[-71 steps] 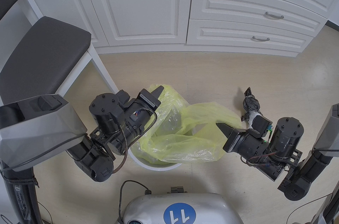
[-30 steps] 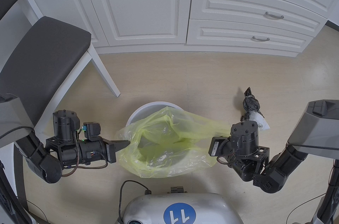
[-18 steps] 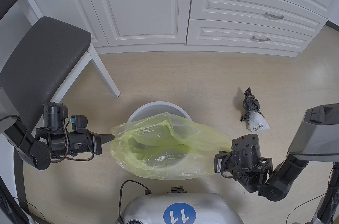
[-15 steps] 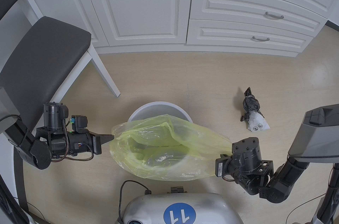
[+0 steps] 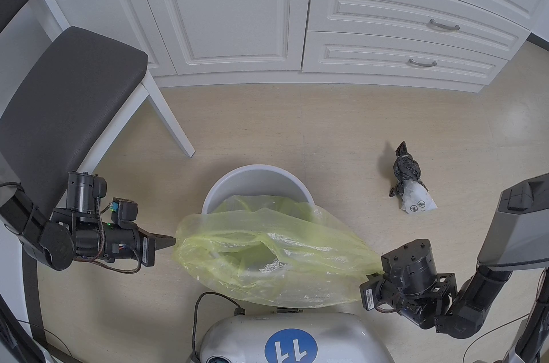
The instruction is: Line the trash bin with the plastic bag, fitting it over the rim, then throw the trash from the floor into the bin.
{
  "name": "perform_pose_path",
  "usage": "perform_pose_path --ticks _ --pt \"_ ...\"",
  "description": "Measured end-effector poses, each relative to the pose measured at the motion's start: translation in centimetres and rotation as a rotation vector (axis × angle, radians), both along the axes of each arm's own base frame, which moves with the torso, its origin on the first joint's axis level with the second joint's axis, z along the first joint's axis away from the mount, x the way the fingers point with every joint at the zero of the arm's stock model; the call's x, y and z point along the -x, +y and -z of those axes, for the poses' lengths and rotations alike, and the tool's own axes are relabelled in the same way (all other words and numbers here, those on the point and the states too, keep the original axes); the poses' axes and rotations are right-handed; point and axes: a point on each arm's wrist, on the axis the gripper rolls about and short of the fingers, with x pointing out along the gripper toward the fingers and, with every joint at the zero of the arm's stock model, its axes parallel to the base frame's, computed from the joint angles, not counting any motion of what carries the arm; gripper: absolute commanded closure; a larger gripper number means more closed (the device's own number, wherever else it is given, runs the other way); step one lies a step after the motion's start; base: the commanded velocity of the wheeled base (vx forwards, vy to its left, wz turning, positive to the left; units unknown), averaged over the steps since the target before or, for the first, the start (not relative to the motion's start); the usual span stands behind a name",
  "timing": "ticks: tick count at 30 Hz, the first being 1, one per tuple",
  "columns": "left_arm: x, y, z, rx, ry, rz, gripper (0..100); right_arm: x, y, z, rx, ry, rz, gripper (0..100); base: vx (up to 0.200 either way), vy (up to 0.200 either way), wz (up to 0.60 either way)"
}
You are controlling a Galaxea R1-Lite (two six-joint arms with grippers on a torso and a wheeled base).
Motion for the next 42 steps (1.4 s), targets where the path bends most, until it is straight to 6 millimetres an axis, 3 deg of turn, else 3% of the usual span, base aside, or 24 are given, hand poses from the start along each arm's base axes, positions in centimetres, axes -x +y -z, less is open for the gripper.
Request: perform_pose_path --ticks 16,24,31,32,42 --pt "1.3 1.4 -0.3 -0.117 -0.022 0.092 100 1.6 -1.7 0.0 0.072 0.044 -0.088 100 0.000 0.000 0.00" --pt "-0.2 0.5 1.2 -0.093 0.002 0.103 100 0.1 -0.6 0.9 -0.004 -0.014 -0.054 100 0.000 0.000 0.00" --pt "-2.1 -0.6 1.5 0.052 0.002 -0.003 100 -1.0 -0.3 2.0 -0.047 -0.064 -0.030 100 0.000 0.000 0.00" --pt "-2.4 -0.7 1.3 0.075 -0.012 -0.019 100 -1.0 -0.4 2.2 -0.045 -0.063 -0.028 0 0.000 0.000 0.00" --pt "-2.5 -1.1 0.4 0.150 -0.034 -0.056 100 -0.4 -1.6 1.9 -0.010 -0.083 -0.057 0 0.000 0.000 0.00"
